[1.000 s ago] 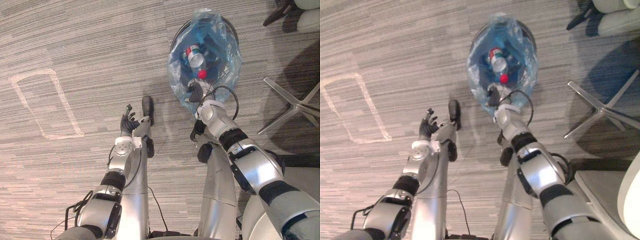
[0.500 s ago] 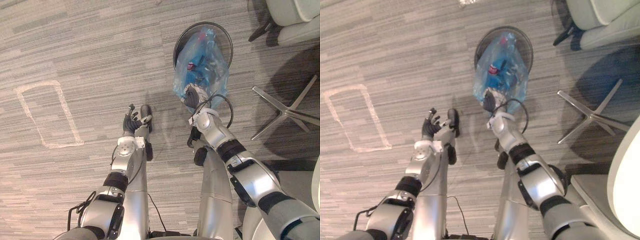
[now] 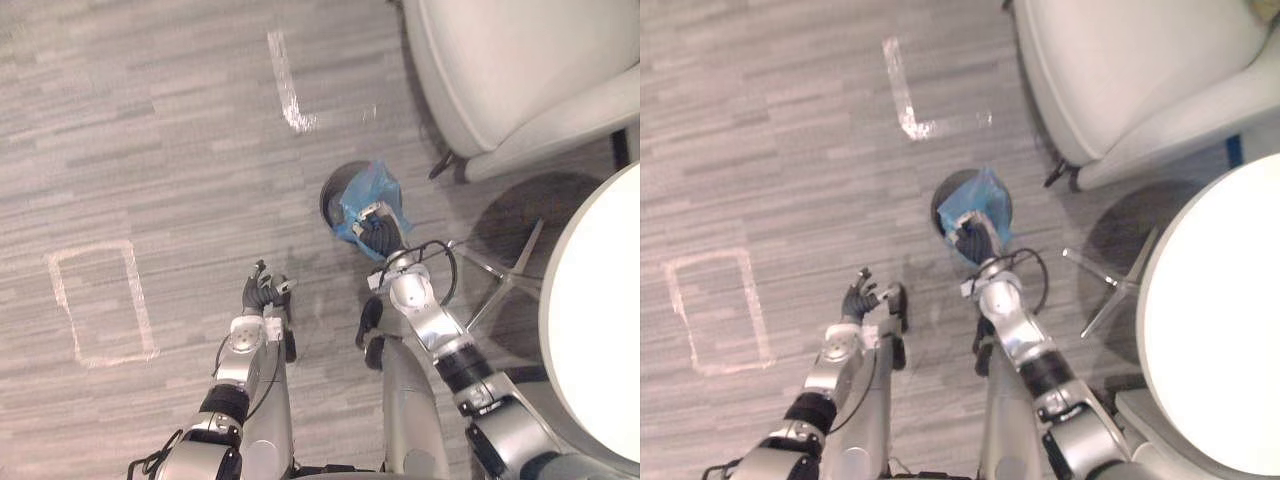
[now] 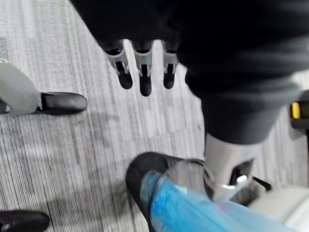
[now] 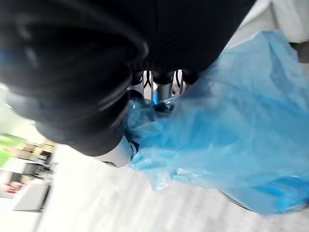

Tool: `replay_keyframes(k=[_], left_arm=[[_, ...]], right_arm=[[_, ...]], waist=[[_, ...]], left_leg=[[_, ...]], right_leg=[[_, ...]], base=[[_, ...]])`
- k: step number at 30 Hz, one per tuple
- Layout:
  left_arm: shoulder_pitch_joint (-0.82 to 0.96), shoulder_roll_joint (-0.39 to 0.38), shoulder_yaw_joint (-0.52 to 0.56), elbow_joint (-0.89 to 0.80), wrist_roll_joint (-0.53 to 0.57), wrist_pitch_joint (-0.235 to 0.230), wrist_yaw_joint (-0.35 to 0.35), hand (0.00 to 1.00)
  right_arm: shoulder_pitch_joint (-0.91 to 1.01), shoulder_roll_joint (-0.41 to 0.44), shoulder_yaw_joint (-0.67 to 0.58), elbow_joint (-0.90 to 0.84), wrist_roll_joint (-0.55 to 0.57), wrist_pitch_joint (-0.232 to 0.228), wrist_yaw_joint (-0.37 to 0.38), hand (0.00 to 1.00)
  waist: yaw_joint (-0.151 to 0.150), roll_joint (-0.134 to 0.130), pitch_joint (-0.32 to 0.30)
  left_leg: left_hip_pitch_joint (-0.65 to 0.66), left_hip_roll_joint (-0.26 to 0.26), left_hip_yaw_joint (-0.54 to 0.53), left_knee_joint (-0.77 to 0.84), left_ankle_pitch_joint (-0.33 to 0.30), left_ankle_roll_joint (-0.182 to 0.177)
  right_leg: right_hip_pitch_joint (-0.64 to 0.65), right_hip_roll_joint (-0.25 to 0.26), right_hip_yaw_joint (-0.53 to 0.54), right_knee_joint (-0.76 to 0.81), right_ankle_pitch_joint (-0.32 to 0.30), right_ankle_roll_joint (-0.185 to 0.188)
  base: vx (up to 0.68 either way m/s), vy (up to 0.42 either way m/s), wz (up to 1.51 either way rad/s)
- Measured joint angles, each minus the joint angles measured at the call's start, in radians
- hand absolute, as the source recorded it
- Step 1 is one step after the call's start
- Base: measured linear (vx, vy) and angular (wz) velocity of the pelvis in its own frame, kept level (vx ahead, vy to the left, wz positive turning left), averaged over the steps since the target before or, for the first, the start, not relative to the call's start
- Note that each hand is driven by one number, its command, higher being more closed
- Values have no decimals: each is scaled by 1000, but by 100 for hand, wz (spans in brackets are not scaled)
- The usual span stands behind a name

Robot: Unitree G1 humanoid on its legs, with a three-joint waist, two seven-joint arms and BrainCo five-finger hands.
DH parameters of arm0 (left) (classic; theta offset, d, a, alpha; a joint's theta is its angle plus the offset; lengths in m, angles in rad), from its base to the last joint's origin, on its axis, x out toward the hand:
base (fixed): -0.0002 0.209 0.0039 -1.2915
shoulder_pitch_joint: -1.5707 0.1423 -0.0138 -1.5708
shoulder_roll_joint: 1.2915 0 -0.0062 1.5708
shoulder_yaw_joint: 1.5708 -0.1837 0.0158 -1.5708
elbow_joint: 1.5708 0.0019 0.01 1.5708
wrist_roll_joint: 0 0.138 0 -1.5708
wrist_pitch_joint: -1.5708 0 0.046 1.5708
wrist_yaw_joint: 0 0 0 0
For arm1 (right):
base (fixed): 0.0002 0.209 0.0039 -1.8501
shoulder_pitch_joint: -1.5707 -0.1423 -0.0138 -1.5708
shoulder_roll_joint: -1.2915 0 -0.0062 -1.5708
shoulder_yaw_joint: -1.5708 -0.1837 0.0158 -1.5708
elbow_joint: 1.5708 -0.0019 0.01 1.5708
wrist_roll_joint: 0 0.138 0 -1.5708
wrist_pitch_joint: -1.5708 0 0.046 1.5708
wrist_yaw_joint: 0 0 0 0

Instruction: Gather rubbish on tea table into small bin, then transfer packed bag to large trash can.

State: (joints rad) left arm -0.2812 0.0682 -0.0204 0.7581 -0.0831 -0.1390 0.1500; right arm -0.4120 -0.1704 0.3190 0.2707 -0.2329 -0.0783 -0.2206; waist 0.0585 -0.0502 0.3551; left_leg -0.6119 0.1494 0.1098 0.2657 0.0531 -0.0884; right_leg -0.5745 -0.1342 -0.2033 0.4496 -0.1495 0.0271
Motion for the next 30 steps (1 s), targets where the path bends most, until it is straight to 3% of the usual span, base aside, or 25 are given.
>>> replay_keyframes(k=[3,9,14,21,26,30], left_arm=[[46,17,-15,70,21,12,-6,0],[108,46,-39,127,44,25,-31,0],[184,85,-139,-95,49,20,-59,0],[181,183,-255,-372,83,-40,-98,0],[165,219,-342,-398,83,-70,-134,0],[153,223,-383,-422,83,-72,-155,0]], right_arm=[[72,15,6,6,10,-6,32,100],[122,12,-12,40,18,-23,95,100],[193,-12,-1,24,81,-40,156,100],[221,-121,68,-98,229,-72,261,100],[219,-154,119,-153,336,-81,333,100],[215,-155,135,-190,402,-80,364,100]], waist=[[-1,-28,-58],[-10,-26,-123],[-10,-5,-213],[-17,11,-247],[-28,8,-301],[-31,9,-303]], left_leg=[[104,-3,11,-89,16,-9],[247,-12,18,-197,49,-13],[341,-29,26,-282,69,-13],[432,-39,41,-368,81,-4],[448,-42,46,-368,81,-4],[467,-40,45,-368,81,-4]], right_leg=[[88,15,15,-82,21,6],[257,43,20,-264,92,21],[347,44,31,-357,126,35],[405,45,65,-414,149,45],[434,49,77,-458,171,44],[445,51,94,-460,173,43]], base=[[101,-19,-16],[124,12,-10],[53,34,-5],[0,33,-14],[58,7,-8],[14,-4,-14]])
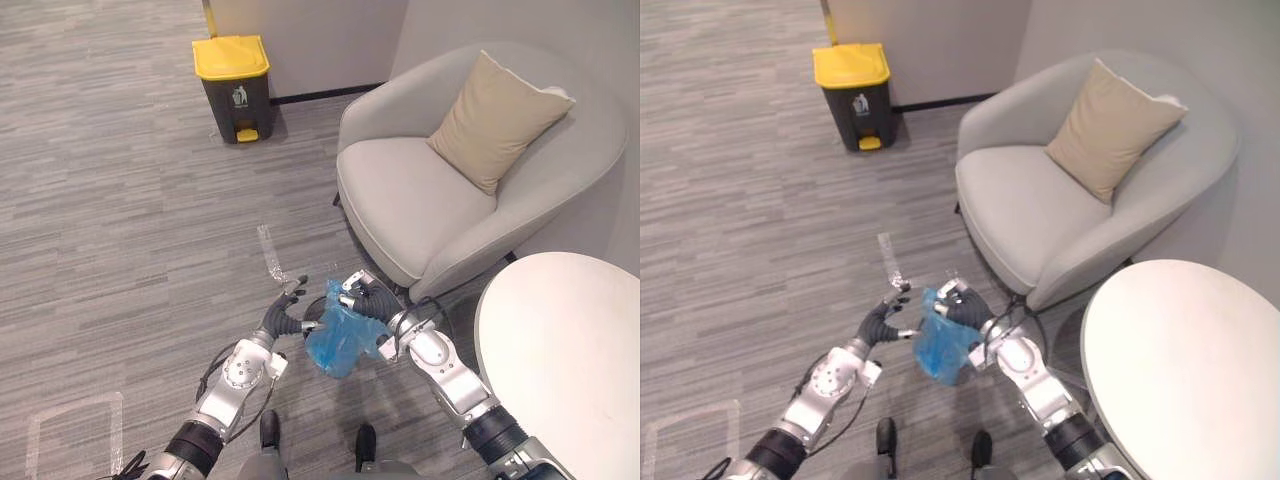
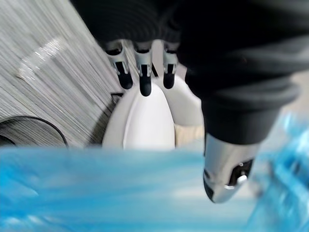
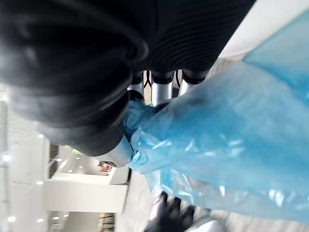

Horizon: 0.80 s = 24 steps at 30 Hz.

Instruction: Gather rubbish on tea table into small bin, then transfer packed bag to large trash can.

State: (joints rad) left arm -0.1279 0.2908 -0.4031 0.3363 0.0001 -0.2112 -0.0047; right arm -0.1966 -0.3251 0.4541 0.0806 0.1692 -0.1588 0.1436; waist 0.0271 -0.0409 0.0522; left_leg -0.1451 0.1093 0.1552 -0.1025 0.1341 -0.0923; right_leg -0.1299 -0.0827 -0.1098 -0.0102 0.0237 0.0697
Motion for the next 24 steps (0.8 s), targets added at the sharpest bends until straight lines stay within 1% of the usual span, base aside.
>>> replay_keyframes(k=[1,3,6,8,13,14,16,17,19,22,24], left_arm=[[-8,4,-23,-8,0,-2,-1,0],[-16,6,-60,-9,3,-2,-3,0],[-32,7,-100,-8,21,-3,-4,0],[-56,5,-134,-7,60,-5,-3,0],[-75,-21,-140,35,131,-21,11,0],[-84,-22,-146,48,140,-21,22,0],[-101,-29,-157,80,194,-23,51,0],[-103,-31,-158,86,204,-23,56,100],[-105,-41,-165,113,250,-25,87,100],[-109,-57,-166,147,296,-22,112,100],[-110,-62,-166,158,310,-22,117,100]], right_arm=[[-1,0,8,-15,24,0,8,100],[-4,0,40,-34,57,0,18,100],[-23,2,78,-54,105,0,30,100],[-39,9,113,-72,157,1,38,100],[-41,13,152,-73,230,7,44,100],[-42,14,154,-73,242,11,44,100],[-51,14,169,-73,297,16,43,100],[-53,14,175,-73,310,17,43,100],[-64,15,195,-73,348,28,42,100],[-77,20,200,-73,371,33,36,100],[-77,31,200,-73,381,33,32,100]], waist=[[-3,0,0],[-19,-1,-15],[-26,1,-24],[-28,-1,-28],[-30,-1,-50],[-30,-1,-51],[-30,-2,-53],[-30,-3,-54],[-30,-5,-61],[-33,-5,-61],[-35,-6,-62]], left_leg=[[6,1,0,0,0,0],[9,2,-1,-1,-1,-1],[9,3,1,-1,-2,-2],[9,4,2,-2,-2,-2],[8,5,3,-7,-2,-2],[8,5,4,-7,-2,-3],[8,6,8,-7,-1,-4],[8,6,10,-7,-1,-4],[8,7,23,-7,-2,-6],[8,8,28,-6,-2,-6],[8,9,31,-5,-3,-7]], right_leg=[[4,1,5,-1,2,0],[10,3,7,-14,10,-1],[12,4,16,-30,25,0],[11,6,23,-36,33,0],[11,6,32,-49,47,0],[11,6,33,-49,48,0],[9,8,39,-52,53,-1],[8,9,41,-53,55,-2],[7,11,54,-66,64,-2],[2,13,61,-66,66,-2],[-1,14,65,-65,67,-3]], base=[[-22,0,-8],[-38,5,-6],[-52,8,-10],[-77,11,-9],[-39,7,-6],[0,0,0],[-20,4,-7],[-10,2,-13],[3,-1,-15],[6,1,-8],[8,0,-7]])
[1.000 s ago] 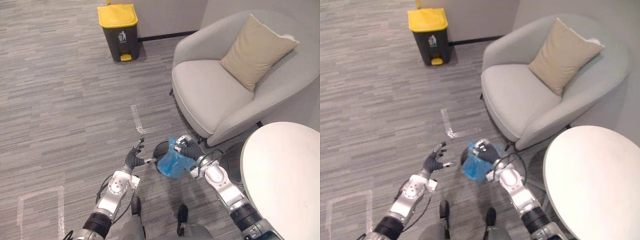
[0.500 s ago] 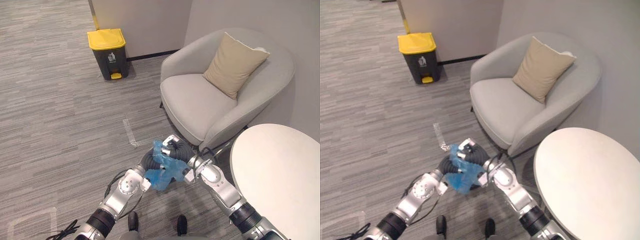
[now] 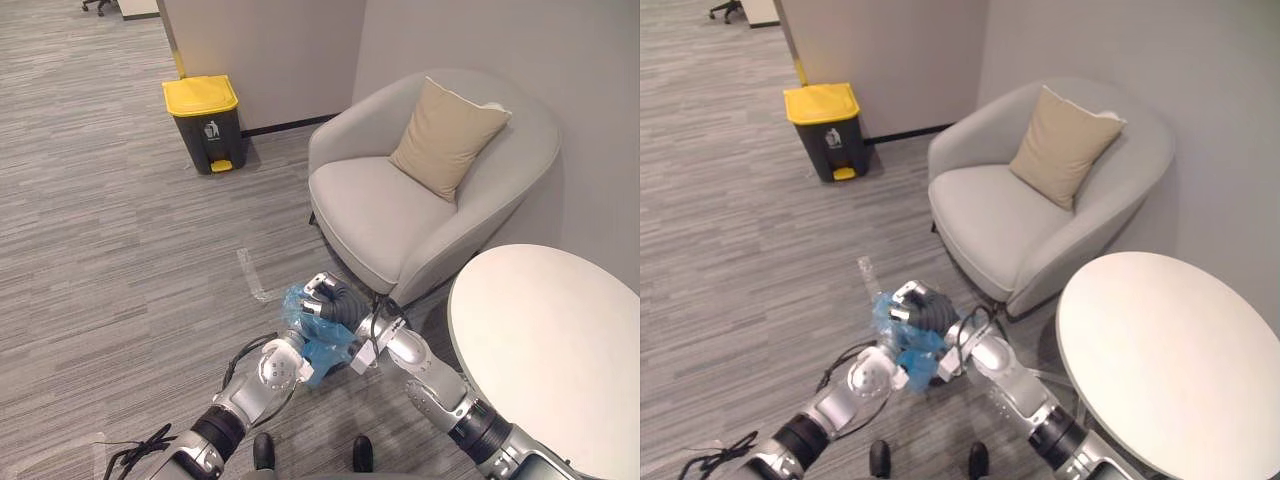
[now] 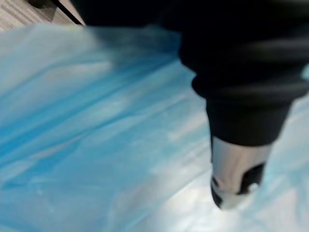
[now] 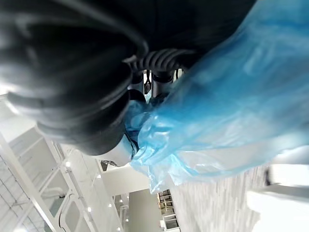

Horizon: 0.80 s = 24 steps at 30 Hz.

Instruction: Gather rubbish on tea table into small bin, then transfer packed bag to large trash can.

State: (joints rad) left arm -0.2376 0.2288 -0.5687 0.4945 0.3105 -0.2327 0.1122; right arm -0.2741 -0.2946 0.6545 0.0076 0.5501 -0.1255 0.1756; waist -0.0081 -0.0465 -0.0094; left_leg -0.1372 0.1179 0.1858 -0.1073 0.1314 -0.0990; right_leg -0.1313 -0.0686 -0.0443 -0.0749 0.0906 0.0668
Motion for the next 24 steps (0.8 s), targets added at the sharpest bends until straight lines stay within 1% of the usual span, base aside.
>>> replay_keyframes(k=[7,9,11,12,14,16,17,20,21,23,24], left_arm=[[7,-9,0,23,-4,1,2,100],[16,-11,1,29,-24,1,1,100],[24,-12,3,29,-44,4,-1,100],[29,-13,3,29,-62,5,-2,100],[37,-18,11,29,-81,5,-3,100],[60,-24,23,29,-100,16,-10,100],[64,-26,25,29,-101,17,-10,100],[73,-33,45,29,-118,23,-10,100],[74,-33,50,29,-118,23,-10,100],[91,-32,92,26,-118,23,-9,100],[95,-33,99,25,-118,23,-9,100]], right_arm=[[-1,29,1,0,-1,0,-4,100],[-1,29,0,0,-7,0,-4,100],[-1,30,-1,0,-38,0,-4,100],[0,32,-2,0,-54,0,-4,0],[1,43,-11,0,-98,-2,-4,0],[2,76,-27,-7,-204,-29,-17,0],[4,79,-28,-10,-221,-32,-22,0],[26,82,-57,-16,-374,-51,-45,0],[29,82,-63,-16,-396,-55,-50,0],[50,73,-108,-16,-500,-75,-83,0],[54,70,-116,-16,-518,-77,-90,0]], waist=[[-4,0,0],[-6,0,-1],[-7,0,-1],[-7,0,-1],[-7,-1,-2],[-10,-1,-2],[-11,-1,-3],[-10,-7,-7],[-9,-9,-8],[-10,-19,-19],[-10,-19,-19]], left_leg=[[0,2,7,3,0,-1],[0,2,7,3,0,-1],[0,2,7,3,0,-1],[0,2,6,3,0,-1],[1,2,5,3,0,-1],[1,2,3,2,1,-1],[1,2,3,2,1,-1],[1,2,-5,1,1,-2],[1,1,-5,0,1,-2],[4,1,-5,-2,1,-2],[5,1,-5,-2,1,-2]], right_leg=[[-5,3,9,0,3,-1],[-5,3,9,0,3,-1],[-5,3,9,0,4,-1],[-4,3,9,1,4,-1],[-4,3,9,1,4,-1],[-4,2,9,1,3,-1],[-3,2,9,1,3,-1],[1,1,1,1,3,0],[1,0,1,1,3,1],[3,-1,1,1,2,1],[6,-2,1,1,2,1]], base=[[5,0,-3],[0,0,0],[0,0,0],[0,0,0],[0,0,0],[0,0,0],[0,0,0],[-1,5,6],[0,0,0],[0,0,0],[0,0,0]])
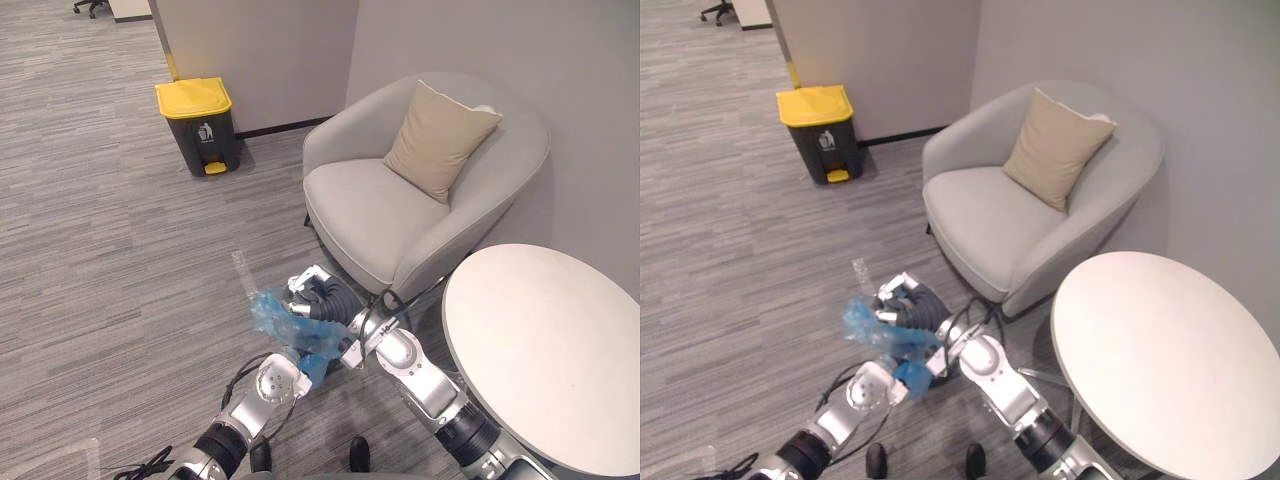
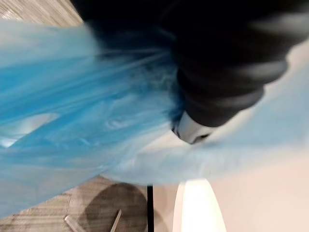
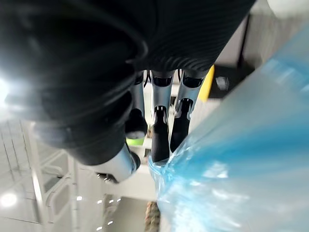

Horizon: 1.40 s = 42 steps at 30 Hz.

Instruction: Gather rubbish on tea table into small bin, then transfer packed bag to large trash can.

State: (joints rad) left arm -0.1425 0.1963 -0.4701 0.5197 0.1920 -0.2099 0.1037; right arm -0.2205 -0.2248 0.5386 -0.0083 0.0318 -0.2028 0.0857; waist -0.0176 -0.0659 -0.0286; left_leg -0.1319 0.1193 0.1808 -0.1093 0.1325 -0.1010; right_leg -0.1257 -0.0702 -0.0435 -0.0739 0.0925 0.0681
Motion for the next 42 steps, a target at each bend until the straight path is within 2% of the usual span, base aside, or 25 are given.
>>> replay_keyframes(k=[5,8,14,17,21,24,27,29,31,35,38,39,41,42], left_arm=[[63,5,68,-59,-14,0,3,100],[82,3,92,-64,-22,0,5,100],[112,-14,142,-69,-39,2,9,100],[159,-29,198,-77,-59,5,15,100],[210,-36,296,-39,-108,23,14,100],[223,-36,354,49,-142,36,-2,100],[250,-49,418,138,-158,52,-16,100],[260,-56,457,235,-179,70,-27,100],[260,-56,475,291,-185,72,-29,100],[256,-52,503,357,-185,75,-28,100],[238,-49,530,391,-186,87,-24,100],[227,-49,529,398,-186,92,-21,100],[214,-53,529,395,-186,92,-21,100],[209,-57,531,391,-187,92,-19,100]], right_arm=[[50,-71,-90,-31,-216,-34,-90,0],[80,-96,-121,-73,-284,-35,-123,0],[157,-75,-222,-104,-348,-46,-184,0],[250,-6,-309,-86,-343,-45,-205,0],[314,63,-379,147,-312,-32,-190,0],[323,94,-418,355,-264,3,-154,0],[318,110,-469,550,-246,26,-139,0],[302,106,-511,712,-226,57,-135,0],[288,106,-532,801,-226,70,-140,0],[266,110,-539,906,-223,98,-152,0],[211,128,-574,949,-203,106,-175,0],[214,134,-576,950,-182,114,-190,0],[219,137,-576,958,-177,115,-196,0],[216,140,-575,960,-166,116,-202,0]], waist=[[1,-4,-3],[0,-5,-4],[0,-9,-7],[0,-9,-7],[-4,-7,-6],[-1,0,-4],[3,13,5],[11,30,22],[12,41,43],[20,39,82],[24,30,135],[21,17,146],[24,13,147],[19,26,152]], left_leg=[[10,-3,-1,0,-4,-3],[10,-3,-1,0,-7,-7],[10,-5,-1,0,-4,-3],[20,-6,-1,0,-4,-3],[43,-10,0,1,-9,-4],[47,-12,1,0,-21,-8],[51,-16,8,0,-22,-7],[53,-22,23,0,-25,-3],[56,-26,28,0,-26,0],[64,-29,45,5,-34,11],[58,-33,56,7,-34,13],[15,-41,42,66,-54,28],[-15,-45,30,118,-71,45],[-47,-33,21,150,-72,52]], right_leg=[[10,-4,-1,1,-9,12],[10,-5,0,1,-9,12],[10,-6,0,1,-10,13],[21,-7,-1,0,-7,9],[41,-6,-2,-1,-18,17],[41,-9,-2,-1,-23,13],[41,-13,6,1,-25,14],[40,-19,21,4,-22,19],[36,-22,29,11,-23,23],[16,-23,52,42,-31,31],[-33,-25,67,120,-57,37],[-77,-39,62,198,-77,42],[-78,-51,61,206,-80,53],[-90,-51,63,290,-138,82]], base=[[0,0,0],[0,0,0],[0,0,0],[0,0,0],[0,0,0],[-11,5,0],[-5,13,-5],[1,21,-15],[3,18,-12],[-2,13,-15],[-14,11,-12],[-9,17,23],[-2,17,29],[-7,5,54]])
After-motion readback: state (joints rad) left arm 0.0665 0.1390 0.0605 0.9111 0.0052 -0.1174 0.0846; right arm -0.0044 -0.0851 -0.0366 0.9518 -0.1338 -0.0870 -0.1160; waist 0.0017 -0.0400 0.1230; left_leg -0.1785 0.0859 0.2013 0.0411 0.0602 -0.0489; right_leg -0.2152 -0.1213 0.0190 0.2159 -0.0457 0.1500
